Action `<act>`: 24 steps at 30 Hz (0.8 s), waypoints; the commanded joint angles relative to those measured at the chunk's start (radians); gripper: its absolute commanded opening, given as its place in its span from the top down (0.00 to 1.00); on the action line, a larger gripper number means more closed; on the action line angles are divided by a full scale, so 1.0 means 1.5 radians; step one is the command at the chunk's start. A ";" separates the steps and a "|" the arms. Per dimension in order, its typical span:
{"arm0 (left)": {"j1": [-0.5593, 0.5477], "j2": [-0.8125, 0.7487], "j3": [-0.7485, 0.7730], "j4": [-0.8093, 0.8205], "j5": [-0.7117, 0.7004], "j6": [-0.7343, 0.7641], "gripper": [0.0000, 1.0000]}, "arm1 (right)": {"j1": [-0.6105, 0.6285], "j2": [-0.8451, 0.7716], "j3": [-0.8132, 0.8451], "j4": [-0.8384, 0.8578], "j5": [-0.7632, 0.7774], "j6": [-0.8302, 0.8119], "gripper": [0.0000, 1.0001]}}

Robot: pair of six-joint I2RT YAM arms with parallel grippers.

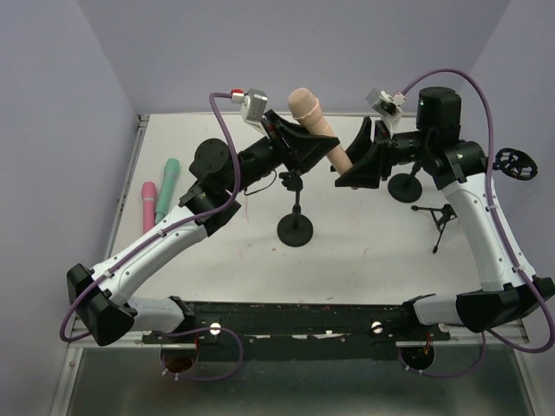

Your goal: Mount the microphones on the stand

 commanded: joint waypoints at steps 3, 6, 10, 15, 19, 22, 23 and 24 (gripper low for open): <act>-0.008 -0.012 -0.002 0.082 -0.033 -0.022 0.96 | -0.001 -0.013 -0.047 0.132 -0.074 0.122 0.42; -0.010 -0.008 0.001 0.082 -0.033 -0.022 0.96 | -0.001 -0.020 -0.051 0.136 -0.071 0.126 0.53; -0.011 -0.004 0.004 0.079 -0.027 -0.020 0.95 | -0.001 -0.021 -0.045 0.126 -0.066 0.116 0.77; -0.004 -0.031 -0.004 0.039 0.000 0.001 0.51 | -0.003 -0.018 -0.015 0.045 -0.023 0.020 0.86; 0.032 -0.099 -0.042 -0.046 0.063 0.032 0.11 | -0.008 -0.011 0.016 -0.050 0.053 -0.085 0.87; 0.090 -0.168 -0.092 -0.118 0.148 0.085 0.04 | -0.010 -0.005 0.025 -0.086 0.089 -0.141 0.87; 0.113 -0.190 -0.111 -0.150 0.168 0.112 0.04 | -0.011 -0.002 0.026 -0.093 0.092 -0.155 0.87; 0.128 -0.214 -0.133 -0.186 0.182 0.149 0.03 | -0.012 0.000 0.026 -0.100 0.094 -0.176 0.87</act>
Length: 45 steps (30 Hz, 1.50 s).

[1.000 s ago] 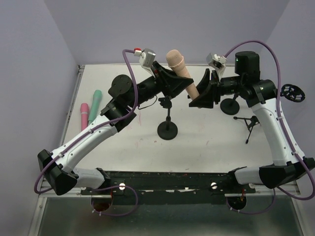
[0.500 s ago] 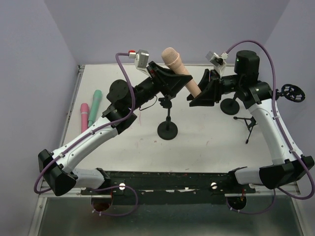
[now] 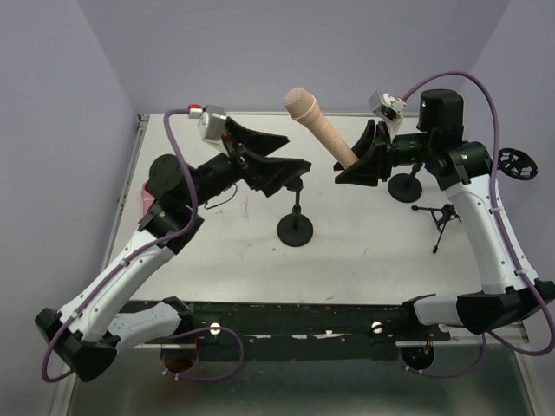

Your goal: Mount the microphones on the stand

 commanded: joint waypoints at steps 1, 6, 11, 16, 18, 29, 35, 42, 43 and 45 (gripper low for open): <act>0.083 -0.116 -0.076 -0.165 0.122 0.152 0.03 | -0.007 0.013 0.020 -0.083 0.058 -0.127 0.87; 0.099 -0.194 -0.151 -0.263 0.109 0.392 0.01 | -0.009 0.028 0.008 -0.115 0.064 -0.212 0.87; 0.102 -0.211 -0.255 -0.147 0.096 0.468 0.02 | -0.017 0.036 -0.012 -0.121 0.060 -0.249 0.87; 0.102 -0.180 -0.339 0.020 0.080 0.381 0.02 | -0.043 0.025 -0.066 -0.082 0.039 -0.246 0.87; 0.102 -0.167 -0.373 0.092 0.069 0.349 0.02 | -0.061 0.020 -0.088 -0.060 0.024 -0.235 0.87; 0.102 -0.069 -0.455 0.368 0.039 0.334 0.02 | -0.091 -0.027 -0.211 0.042 -0.030 -0.208 0.87; 0.101 -0.006 -0.428 0.422 0.057 0.331 0.02 | -0.094 -0.053 -0.244 0.079 -0.037 -0.188 0.87; 0.101 0.039 -0.410 0.468 0.089 0.296 0.01 | -0.094 -0.045 -0.246 0.080 -0.049 -0.189 0.87; 0.099 0.046 -0.408 0.473 0.090 0.293 0.02 | -0.094 -0.044 -0.246 0.079 -0.049 -0.188 0.87; 0.098 0.057 -0.404 0.480 0.091 0.288 0.02 | -0.094 -0.043 -0.247 0.080 -0.049 -0.188 0.87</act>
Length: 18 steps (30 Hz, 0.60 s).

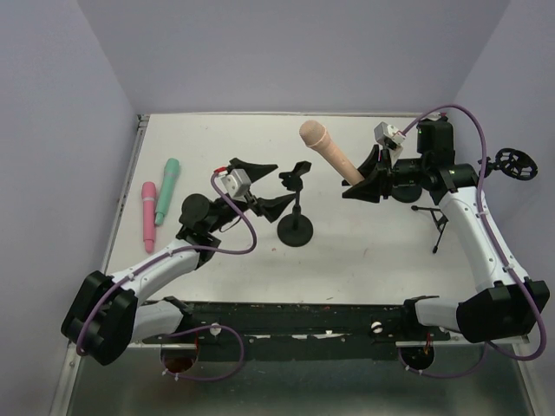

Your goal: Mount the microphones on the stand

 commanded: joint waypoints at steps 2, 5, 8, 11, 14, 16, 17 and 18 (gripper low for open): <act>-0.003 0.033 0.023 0.071 0.027 -0.025 0.02 | -0.002 0.001 -0.006 0.022 -0.032 0.004 0.86; -0.007 0.046 0.030 0.079 0.026 -0.026 0.02 | -0.002 0.004 -0.006 0.022 -0.035 0.005 0.86; -0.011 0.051 0.038 0.078 0.021 -0.023 0.04 | -0.002 0.006 -0.007 0.023 -0.034 0.005 0.86; -0.012 0.051 0.044 0.068 0.023 -0.021 0.13 | -0.002 0.007 -0.008 0.022 -0.035 0.005 0.86; -0.012 0.050 0.051 0.041 0.035 -0.014 0.26 | -0.004 0.006 -0.008 0.022 -0.034 0.006 0.86; -0.012 0.047 0.052 0.029 0.045 -0.012 0.36 | -0.002 0.007 -0.009 0.022 -0.033 0.004 0.86; -0.014 0.045 0.053 0.021 0.050 -0.008 0.40 | -0.003 0.009 -0.009 0.023 -0.032 0.005 0.86; -0.012 0.043 0.055 0.013 0.053 -0.005 0.42 | -0.002 0.008 -0.009 0.022 -0.031 0.005 0.86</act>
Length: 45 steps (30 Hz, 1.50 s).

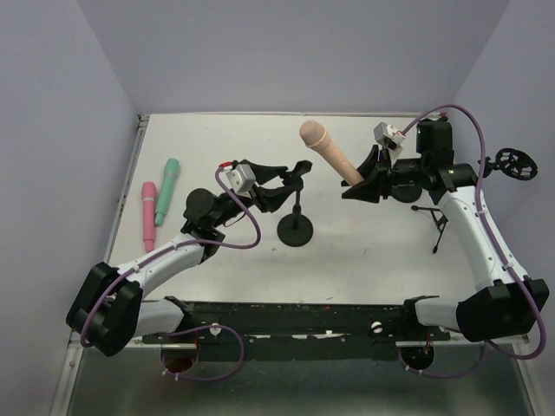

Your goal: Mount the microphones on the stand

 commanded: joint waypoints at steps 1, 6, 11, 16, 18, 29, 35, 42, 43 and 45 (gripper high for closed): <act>-0.002 -0.009 0.017 -0.032 0.039 0.018 0.44 | -0.002 0.005 -0.007 0.017 -0.020 0.002 0.86; -0.002 -0.020 0.022 -0.074 0.050 0.031 0.21 | -0.004 0.007 -0.007 0.018 -0.020 0.005 0.86; -0.002 -0.022 0.024 -0.088 0.045 0.034 0.16 | -0.004 0.008 -0.007 0.017 -0.020 0.005 0.86; -0.002 -0.015 0.026 -0.086 0.042 0.031 0.21 | -0.004 0.007 -0.007 0.017 -0.021 0.006 0.86; -0.002 -0.013 0.028 -0.086 0.042 0.029 0.24 | -0.004 0.008 -0.007 0.017 -0.021 0.005 0.86; -0.004 -0.010 0.036 -0.085 0.045 0.021 0.24 | -0.004 0.011 -0.009 0.017 -0.019 0.003 0.86; -0.003 -0.010 0.046 -0.109 0.059 0.028 0.48 | -0.005 0.015 -0.009 0.015 -0.013 0.000 0.86; -0.002 -0.025 0.046 -0.146 0.067 0.053 0.71 | -0.004 0.035 0.020 -0.022 0.007 -0.039 0.86; -0.001 -0.027 0.048 -0.152 0.071 0.057 0.73 | -0.006 0.041 0.033 -0.040 0.012 -0.067 0.86; 0.005 -0.031 0.054 -0.165 0.083 0.060 0.76 | -0.001 0.062 0.064 -0.110 0.026 -0.155 0.85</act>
